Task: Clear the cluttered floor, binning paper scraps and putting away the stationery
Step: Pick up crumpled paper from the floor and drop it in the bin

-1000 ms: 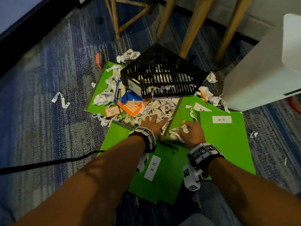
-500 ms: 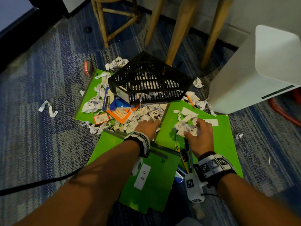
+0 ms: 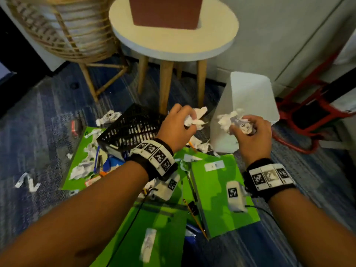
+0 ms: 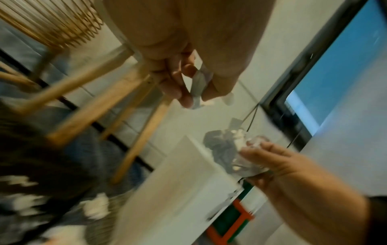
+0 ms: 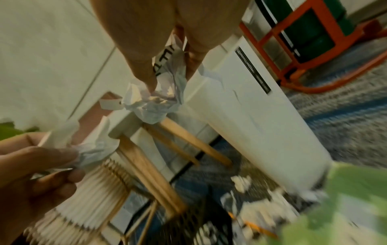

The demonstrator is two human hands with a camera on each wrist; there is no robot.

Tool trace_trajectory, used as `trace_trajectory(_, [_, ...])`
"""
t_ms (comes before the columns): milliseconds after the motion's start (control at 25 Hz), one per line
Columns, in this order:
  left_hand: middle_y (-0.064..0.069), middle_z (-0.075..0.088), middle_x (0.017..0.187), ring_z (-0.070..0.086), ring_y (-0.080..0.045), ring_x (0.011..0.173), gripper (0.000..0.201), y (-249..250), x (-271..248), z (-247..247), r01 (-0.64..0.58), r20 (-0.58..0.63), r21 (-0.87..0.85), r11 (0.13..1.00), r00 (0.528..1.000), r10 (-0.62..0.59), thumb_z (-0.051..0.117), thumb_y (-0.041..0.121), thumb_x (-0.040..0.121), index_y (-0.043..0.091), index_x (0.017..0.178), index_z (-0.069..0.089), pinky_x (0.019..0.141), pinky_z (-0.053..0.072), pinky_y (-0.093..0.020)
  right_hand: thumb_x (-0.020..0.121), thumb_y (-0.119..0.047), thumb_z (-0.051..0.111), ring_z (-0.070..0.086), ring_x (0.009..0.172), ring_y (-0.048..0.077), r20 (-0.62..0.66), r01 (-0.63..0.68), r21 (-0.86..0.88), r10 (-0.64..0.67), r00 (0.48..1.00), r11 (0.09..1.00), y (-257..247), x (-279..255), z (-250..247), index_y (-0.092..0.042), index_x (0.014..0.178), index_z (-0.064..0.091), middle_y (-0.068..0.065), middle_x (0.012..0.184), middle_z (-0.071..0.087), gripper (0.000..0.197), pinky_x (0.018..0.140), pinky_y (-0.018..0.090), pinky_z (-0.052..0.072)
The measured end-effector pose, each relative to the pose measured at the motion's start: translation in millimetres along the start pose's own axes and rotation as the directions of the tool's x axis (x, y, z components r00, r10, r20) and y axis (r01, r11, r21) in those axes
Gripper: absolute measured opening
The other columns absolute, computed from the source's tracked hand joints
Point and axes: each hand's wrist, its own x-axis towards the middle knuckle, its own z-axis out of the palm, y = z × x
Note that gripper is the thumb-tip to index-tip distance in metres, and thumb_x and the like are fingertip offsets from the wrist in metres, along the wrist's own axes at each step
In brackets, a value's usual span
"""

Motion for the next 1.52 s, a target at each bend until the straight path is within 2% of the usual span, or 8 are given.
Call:
trace_trajectory(200, [-0.001,0.05,0.095,0.05,-0.014,0.084,0.018,64.3,49.5,15.8,-0.039,-0.066,-0.183,0.982,0.997,0.027,0.07,0.013,0.081,0.022,0.091,0.059,0.069,0.033,-0.019,0.067,-0.024,0.081,0.053,0.095,0.019,-0.19,0.001,-0.015,-0.004,0.982,1.0,-16.0,83.4,-23.6,-0.02,0.1,0.061,0.007,0.111,0.047,0.038,0.089,0.026,0.045])
trace_trajectory(320, [-0.001,0.058,0.096,0.056,-0.015,0.085,0.019,80.4,64.5,31.0,-0.012,-0.058,-0.217,0.976,0.998,-0.001,0.071,0.021,0.082,0.025,0.09,0.055,0.069,0.042,-0.026,0.067,-0.029,0.083,0.053,0.101,0.021,-0.011,-0.058,-0.154,0.057,0.998,0.986,-5.4,112.2,-21.1,-0.018,0.112,0.061,0.01,0.12,0.048,0.051,0.092,0.023,0.041])
trace_trajectory(480, [0.004,0.065,0.091,0.062,-0.017,0.082,0.023,92.9,78.4,46.2,0.111,-0.027,-0.179,0.978,0.993,-0.118,0.073,0.035,0.08,0.025,0.091,0.055,0.072,0.052,-0.035,0.078,-0.044,0.072,0.049,0.121,0.026,0.238,0.05,-0.428,0.059,0.97,0.902,25.6,101.4,-19.4,-0.019,0.123,0.059,0.007,0.13,0.053,0.053,0.105,0.039,0.039])
trace_trajectory(760, [-0.001,0.066,0.098,0.062,-0.022,0.087,0.026,97.6,96.8,78.3,0.211,-0.012,-0.113,0.971,0.977,-0.213,0.074,0.03,0.08,0.019,0.093,0.054,0.077,0.053,-0.042,0.09,-0.003,0.051,0.053,0.103,0.017,0.139,0.025,-0.071,-0.015,0.99,0.997,54.8,81.9,-38.8,-0.016,0.111,0.061,-0.005,0.11,0.049,0.027,0.086,0.05,0.052])
trace_trajectory(1040, [-0.006,0.063,0.1,0.059,-0.025,0.089,0.026,97.2,107.1,102.3,0.179,-0.005,-0.041,0.983,0.984,-0.179,0.072,0.029,0.082,0.019,0.096,0.053,0.074,0.05,-0.038,0.082,0.013,0.041,0.064,0.087,0.013,0.155,0.125,0.053,-0.132,0.979,0.991,36.9,93.1,-51.2,-0.028,0.094,0.057,0.003,0.091,0.059,0.046,0.074,0.019,0.05])
trace_trajectory(1240, [-0.004,0.045,0.14,0.046,-0.032,0.123,0.057,89.6,100.2,110.7,0.137,0.266,0.335,0.932,0.935,-0.233,0.058,0.054,0.087,0.032,0.137,0.041,0.098,0.04,-0.045,0.086,0.01,0.048,0.067,0.086,0.013,0.113,0.102,0.289,-0.139,0.984,0.952,-0.1,111.4,-53.3,-0.034,0.093,0.058,0.002,0.083,0.065,0.046,0.081,0.028,0.054])
trace_trajectory(1400, [-0.004,0.047,0.135,0.05,-0.03,0.119,0.044,71.2,89.7,84.3,0.097,0.229,0.318,0.943,0.957,-0.175,0.049,0.048,0.093,0.031,0.133,0.044,0.097,0.043,-0.047,0.084,0.007,0.061,0.066,0.082,-0.006,0.112,0.108,0.315,-0.15,0.982,0.943,-19.0,124.1,-39.5,-0.012,0.098,0.064,0.006,0.089,0.071,0.023,0.076,0.008,0.046])
trace_trajectory(1520, [0.0,0.057,0.122,0.058,-0.021,0.107,0.029,45.8,75.3,50.3,0.103,0.267,0.311,0.945,0.944,-0.192,0.049,0.037,0.095,0.029,0.123,0.05,0.088,0.049,-0.04,0.083,0.009,0.06,0.065,0.081,-0.007,0.22,0.001,0.221,-0.051,0.974,0.975,-7.1,122.0,-19.2,-0.006,0.099,0.066,0.01,0.094,0.072,0.023,0.079,0.008,0.048])
